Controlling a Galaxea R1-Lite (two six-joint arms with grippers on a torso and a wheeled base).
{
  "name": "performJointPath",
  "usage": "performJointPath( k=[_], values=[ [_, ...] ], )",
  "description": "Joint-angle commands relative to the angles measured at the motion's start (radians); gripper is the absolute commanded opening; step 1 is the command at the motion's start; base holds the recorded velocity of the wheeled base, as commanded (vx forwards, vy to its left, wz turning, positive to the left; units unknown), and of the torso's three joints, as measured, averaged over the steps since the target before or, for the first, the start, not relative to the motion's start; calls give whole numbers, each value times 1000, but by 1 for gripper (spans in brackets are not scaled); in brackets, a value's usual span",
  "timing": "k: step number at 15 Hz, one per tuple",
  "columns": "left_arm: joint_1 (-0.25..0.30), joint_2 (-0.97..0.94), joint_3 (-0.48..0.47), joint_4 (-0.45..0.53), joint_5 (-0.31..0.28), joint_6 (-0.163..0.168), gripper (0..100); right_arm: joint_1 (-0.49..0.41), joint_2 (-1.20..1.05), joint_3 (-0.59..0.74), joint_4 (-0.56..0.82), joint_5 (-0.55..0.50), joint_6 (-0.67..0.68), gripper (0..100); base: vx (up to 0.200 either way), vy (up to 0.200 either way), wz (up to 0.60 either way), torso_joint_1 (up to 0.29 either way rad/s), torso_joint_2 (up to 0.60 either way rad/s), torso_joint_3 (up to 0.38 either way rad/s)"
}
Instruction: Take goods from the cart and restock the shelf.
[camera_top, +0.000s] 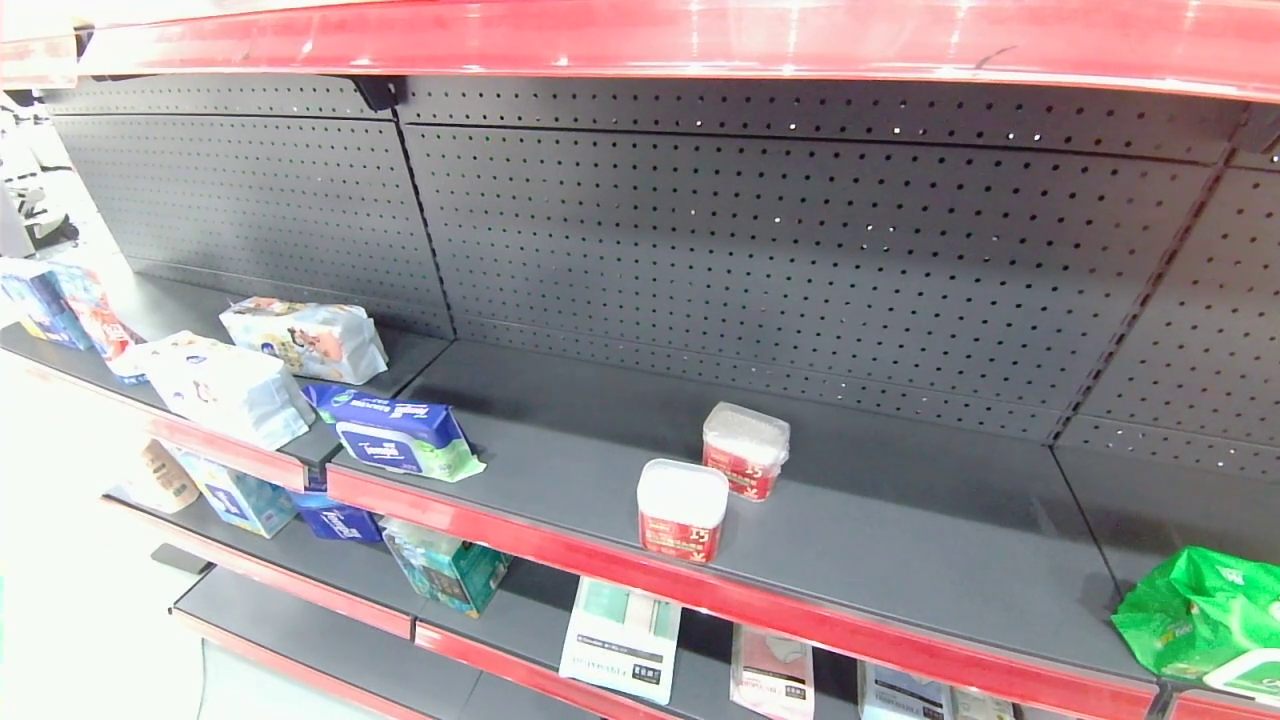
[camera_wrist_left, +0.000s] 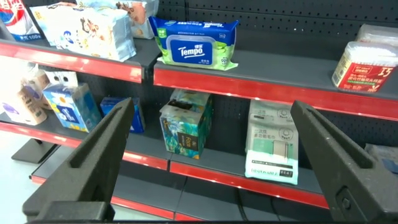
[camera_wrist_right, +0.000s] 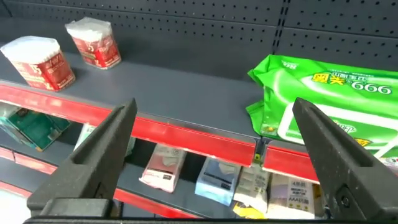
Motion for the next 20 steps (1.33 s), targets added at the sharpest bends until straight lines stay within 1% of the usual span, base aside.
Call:
performJointPath(
  k=[1, 11, 17, 18, 19, 20],
  values=[
    [1, 0, 0, 0, 0, 0, 100, 1, 1, 0, -1, 0, 1, 100, 0, 0, 0, 0, 0, 0],
    [0, 0, 0, 0, 0, 0, 100, 1, 1, 0, -1, 2, 1, 100, 0, 0, -600, 3, 5, 3],
    [-2, 12, -1, -2, -11, 6, 100, 1, 1, 0, -1, 2, 1, 100, 0, 0, 0, 0, 0, 0],
    [3, 21, -43, 0, 8, 5, 100, 1, 1, 0, -1, 2, 1, 100, 0, 0, 0, 0, 0, 0],
    [1, 196, -222, 12, 57, -23, 100, 1, 1, 0, -1, 2, 1, 100, 0, 0, 0, 0, 0, 0],
    [4, 426, -391, 3, 135, -127, 100, 1, 1, 0, -1, 2, 1, 100, 0, 0, 0, 0, 0, 0]
  ],
)
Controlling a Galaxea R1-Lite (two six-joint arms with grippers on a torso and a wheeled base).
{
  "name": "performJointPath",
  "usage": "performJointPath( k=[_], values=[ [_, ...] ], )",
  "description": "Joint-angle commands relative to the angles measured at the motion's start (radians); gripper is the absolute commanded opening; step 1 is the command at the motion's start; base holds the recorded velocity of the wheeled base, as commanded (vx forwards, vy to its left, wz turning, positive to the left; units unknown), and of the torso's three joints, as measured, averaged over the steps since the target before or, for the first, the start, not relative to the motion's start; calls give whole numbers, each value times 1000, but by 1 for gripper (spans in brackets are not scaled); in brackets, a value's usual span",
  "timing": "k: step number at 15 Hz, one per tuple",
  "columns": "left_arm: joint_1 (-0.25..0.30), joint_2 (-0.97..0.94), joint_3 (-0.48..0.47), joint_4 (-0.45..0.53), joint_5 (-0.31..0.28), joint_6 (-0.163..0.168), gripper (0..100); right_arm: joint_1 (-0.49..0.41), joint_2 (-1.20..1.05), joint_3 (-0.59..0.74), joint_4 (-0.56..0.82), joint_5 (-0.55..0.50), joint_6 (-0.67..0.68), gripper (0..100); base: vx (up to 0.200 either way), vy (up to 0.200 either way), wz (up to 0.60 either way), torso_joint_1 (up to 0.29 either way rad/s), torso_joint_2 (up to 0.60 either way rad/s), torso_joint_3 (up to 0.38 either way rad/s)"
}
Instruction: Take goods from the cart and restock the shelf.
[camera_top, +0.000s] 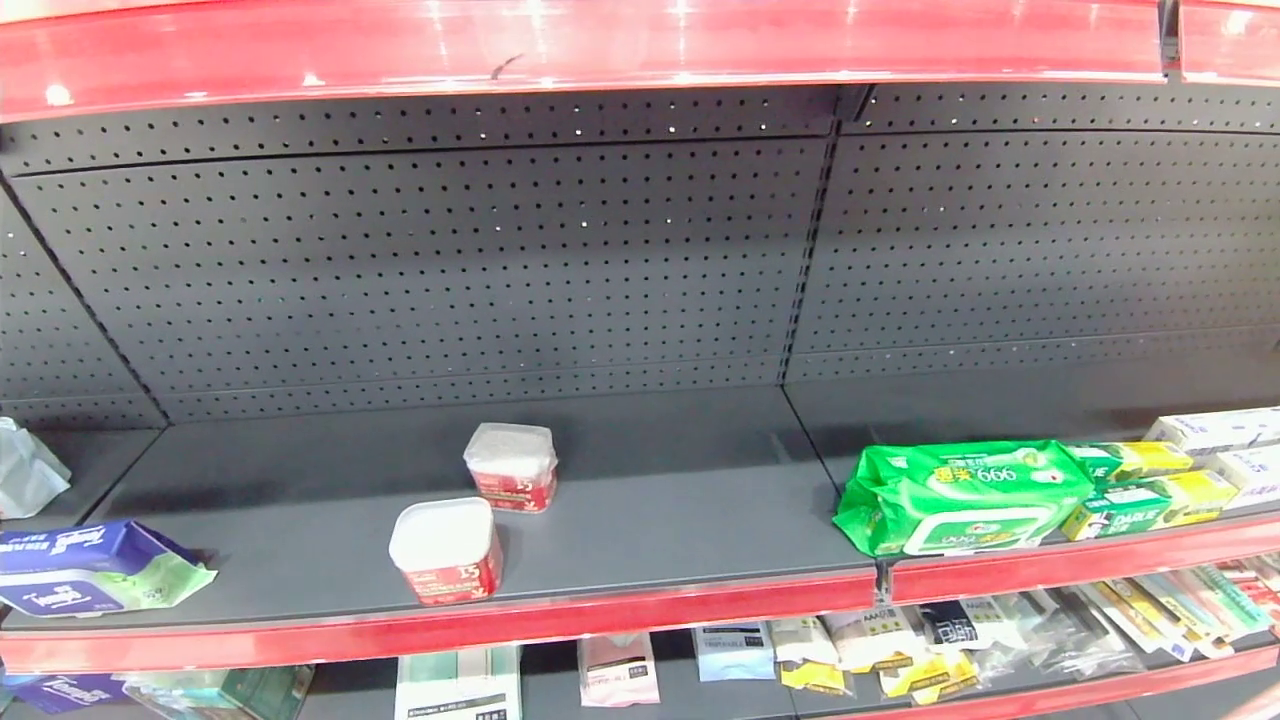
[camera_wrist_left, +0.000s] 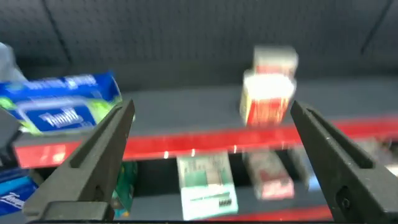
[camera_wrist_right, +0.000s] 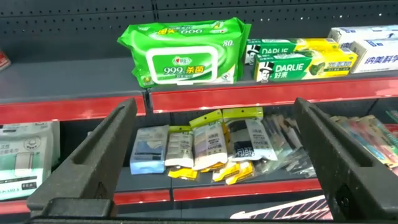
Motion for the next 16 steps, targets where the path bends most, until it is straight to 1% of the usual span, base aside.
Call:
performJointPath(
  k=[1, 2, 3, 4, 5, 7, 8, 11, 12, 13, 14, 15, 16],
  values=[
    [5, 534, -403, -5, 158, -149, 100, 1, 2, 0, -1, 0, 0, 100, 0, 0, 0, 0, 0, 0],
    [5, 602, -406, -5, 184, -146, 100, 1, 2, 0, 1, -1, 0, 100, 0, 0, 0, 0, 0, 0],
    [7, 660, -392, -5, 212, -129, 100, 1, 2, 0, -1, 0, 0, 100, 0, 0, 0, 0, 0, 0],
    [7, 769, -337, -5, 256, -87, 100, 1, 2, 0, -1, 0, 0, 100, 0, 0, 0, 0, 0, 0],
    [7, 850, -314, -5, 264, -83, 100, 1, 2, 0, 1, 0, 0, 100, 0, 0, 0, 0, 0, 0],
    [7, 1002, -316, -10, 265, -90, 100, 1, 2, 0, -1, 0, 0, 100, 0, 0, 0, 0, 0, 0],
    [14, 1073, -320, -33, 262, -87, 100, 1, 2, 0, -1, 0, 0, 100, 0, 0, 0, 0, 0, 0],
    [14, 1272, -313, -200, 256, -86, 100, 1, 2, 0, 1, 0, 0, 100, 0, 0, 0, 0, 0, 0],
    [14, 1332, -314, -231, 256, -81, 100, 1, 2, 0, -1, -1, 0, 100, 0, 0, 0, 0, 0, 0],
    [14, 1352, -316, -237, 256, -77, 100, 1, 2, 0, 1, 0, 0, 100, 0, 0, 0, 0, 0, 0],
    [14, 1370, -320, -238, 256, -67, 100, 1, 2, 0, -1, 0, 0, 100, 0, 0, 0, 0, 0, 0],
    [14, 1404, -331, -240, 250, -32, 100, 1, 2, 0, 1, 0, 0, 100, 0, 0, 0, 0, 0, 0],
    [11, 1429, -336, -238, 239, -15, 100, 1, 2, 0, -1, -1, 0, 100, 0, 0, 0, 0, 0, 0]
  ],
)
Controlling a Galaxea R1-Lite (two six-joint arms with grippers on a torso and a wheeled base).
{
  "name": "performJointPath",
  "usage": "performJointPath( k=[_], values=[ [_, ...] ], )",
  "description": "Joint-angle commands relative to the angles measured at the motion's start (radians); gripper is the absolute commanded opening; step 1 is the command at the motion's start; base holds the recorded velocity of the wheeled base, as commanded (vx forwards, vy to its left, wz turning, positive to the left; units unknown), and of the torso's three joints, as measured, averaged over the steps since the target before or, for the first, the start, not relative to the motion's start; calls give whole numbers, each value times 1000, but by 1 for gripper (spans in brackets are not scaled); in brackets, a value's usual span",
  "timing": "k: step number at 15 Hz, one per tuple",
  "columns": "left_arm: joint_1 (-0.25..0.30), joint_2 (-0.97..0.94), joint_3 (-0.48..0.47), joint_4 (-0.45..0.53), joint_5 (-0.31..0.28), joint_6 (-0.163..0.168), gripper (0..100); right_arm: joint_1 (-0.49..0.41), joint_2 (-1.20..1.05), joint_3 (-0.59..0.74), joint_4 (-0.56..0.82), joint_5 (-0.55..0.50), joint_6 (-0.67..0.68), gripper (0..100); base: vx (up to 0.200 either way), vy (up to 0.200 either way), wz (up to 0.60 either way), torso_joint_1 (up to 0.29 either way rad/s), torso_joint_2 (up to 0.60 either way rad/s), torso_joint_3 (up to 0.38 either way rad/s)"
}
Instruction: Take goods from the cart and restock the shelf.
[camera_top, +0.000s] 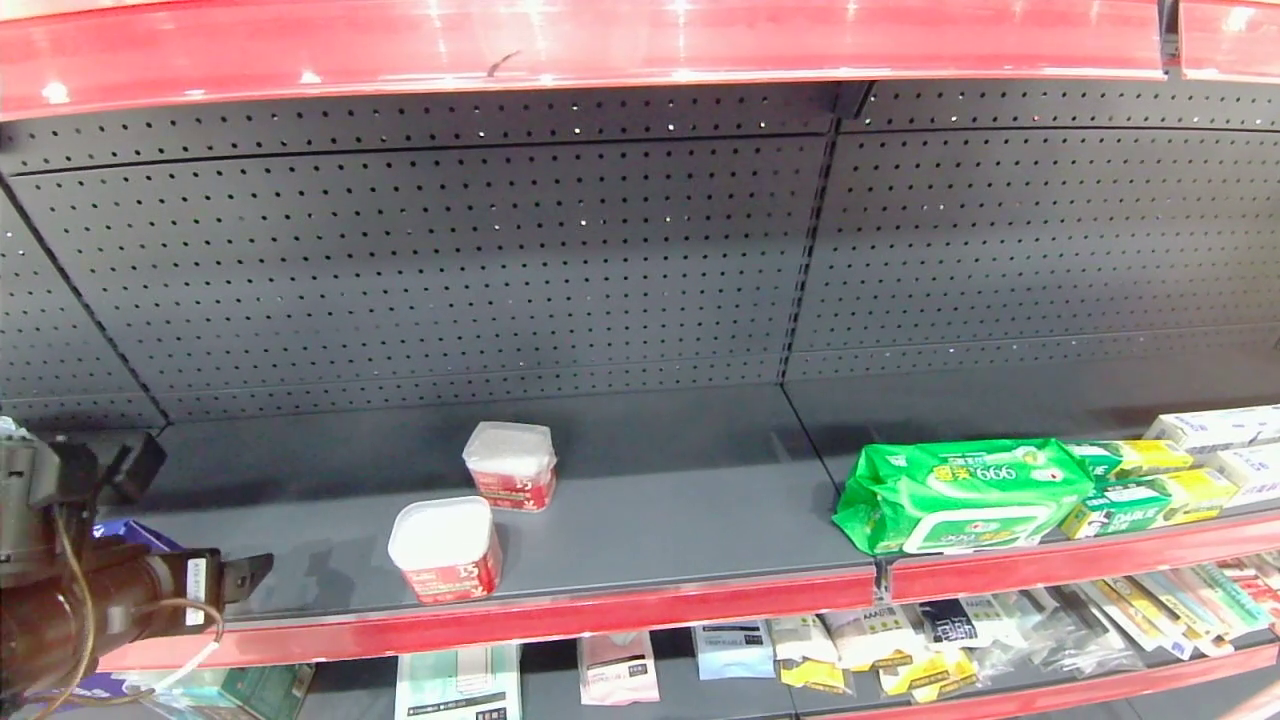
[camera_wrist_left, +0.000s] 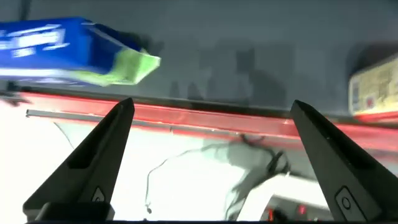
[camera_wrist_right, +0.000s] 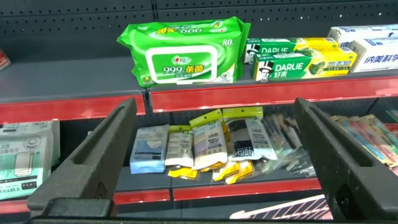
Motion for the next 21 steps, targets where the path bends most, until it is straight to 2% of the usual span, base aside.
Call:
performJointPath(
  k=[1, 3, 16, 21],
  values=[
    [-3, 111, -11, -1, -21, 19, 100, 1, 2, 0, -1, 0, 0, 100, 0, 0, 0, 0, 0, 0],
    [-6, 131, -23, -1, -24, 30, 100, 1, 2, 0, 1, 0, 0, 100, 0, 0, 0, 0, 0, 0],
    [-11, 230, -51, -12, -43, 30, 100, 1, 2, 0, 1, 0, 0, 100, 0, 0, 0, 0, 0, 0],
    [-66, 284, -101, -46, -44, 28, 100, 1, 2, 0, -1, 0, 0, 100, 0, 0, 0, 0, 0, 0]
  ],
)
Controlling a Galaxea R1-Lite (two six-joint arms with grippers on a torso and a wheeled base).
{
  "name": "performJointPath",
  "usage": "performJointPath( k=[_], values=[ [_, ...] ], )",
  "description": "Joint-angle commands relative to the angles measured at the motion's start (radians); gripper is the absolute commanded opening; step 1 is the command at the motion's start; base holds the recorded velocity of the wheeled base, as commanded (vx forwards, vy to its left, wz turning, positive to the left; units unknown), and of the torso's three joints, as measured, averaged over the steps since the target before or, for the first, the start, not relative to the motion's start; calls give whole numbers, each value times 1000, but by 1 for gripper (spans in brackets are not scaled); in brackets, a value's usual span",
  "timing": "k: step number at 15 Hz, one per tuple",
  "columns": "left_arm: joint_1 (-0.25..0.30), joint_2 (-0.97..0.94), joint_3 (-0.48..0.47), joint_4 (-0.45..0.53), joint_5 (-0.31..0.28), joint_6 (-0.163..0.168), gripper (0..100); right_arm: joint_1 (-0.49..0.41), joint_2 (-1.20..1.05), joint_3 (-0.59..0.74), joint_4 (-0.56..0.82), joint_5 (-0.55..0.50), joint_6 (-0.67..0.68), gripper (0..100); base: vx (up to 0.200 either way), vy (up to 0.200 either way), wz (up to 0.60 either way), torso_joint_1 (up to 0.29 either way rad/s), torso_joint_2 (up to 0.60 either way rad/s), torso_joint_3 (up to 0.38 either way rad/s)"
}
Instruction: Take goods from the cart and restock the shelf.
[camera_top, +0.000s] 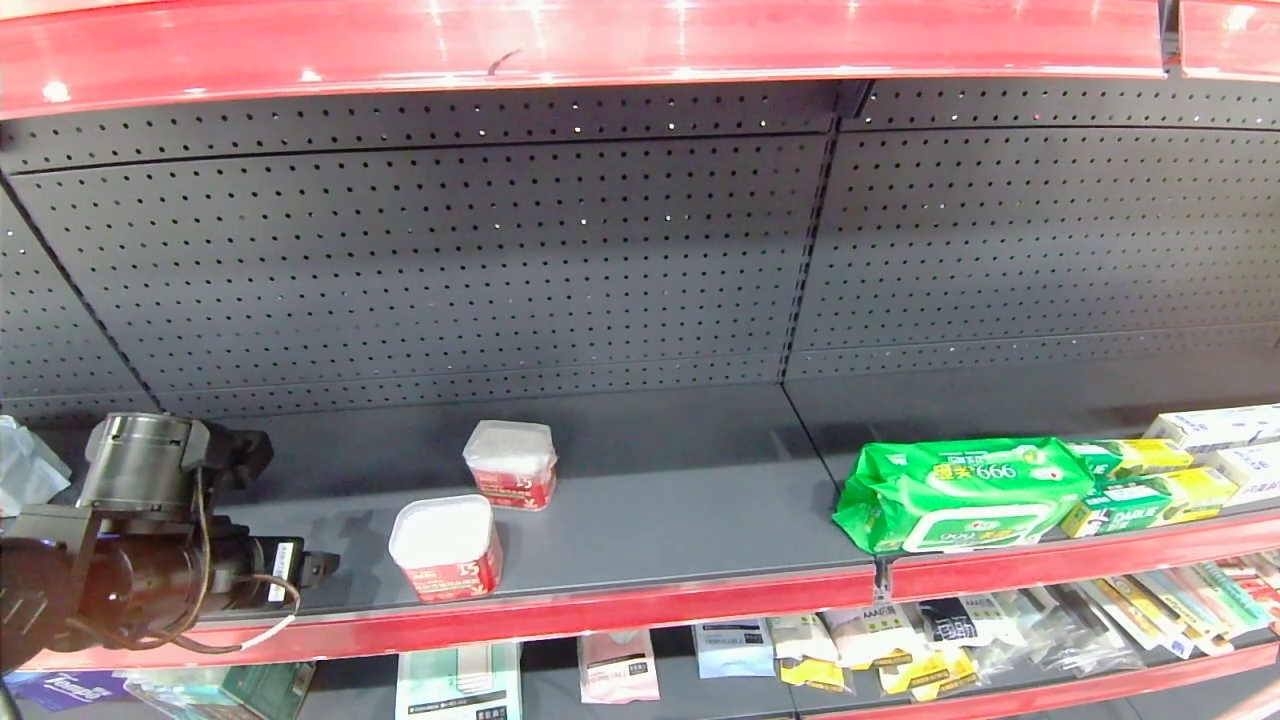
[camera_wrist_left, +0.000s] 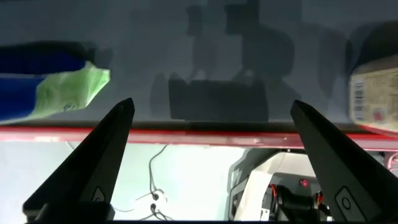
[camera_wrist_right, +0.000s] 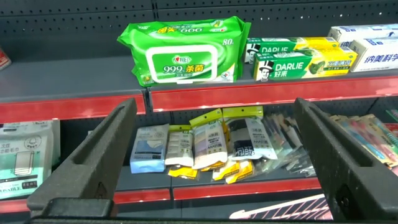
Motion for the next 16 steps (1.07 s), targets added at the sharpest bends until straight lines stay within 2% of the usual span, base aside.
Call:
performJointPath(
  k=[1, 11, 16],
  values=[
    [-29, 29, -8, -7, 0, -1, 100, 1, 2, 0, 1, 0, 0, 100, 0, 0, 0, 0, 0, 0],
    [-108, 127, -14, -122, 0, -5, 100, 1, 2, 0, -1, -1, 0, 100, 0, 0, 0, 0, 0, 0],
    [-113, 156, -41, -139, 0, -5, 100, 1, 2, 0, 1, 0, 0, 100, 0, 0, 0, 0, 0, 0]
  ],
)
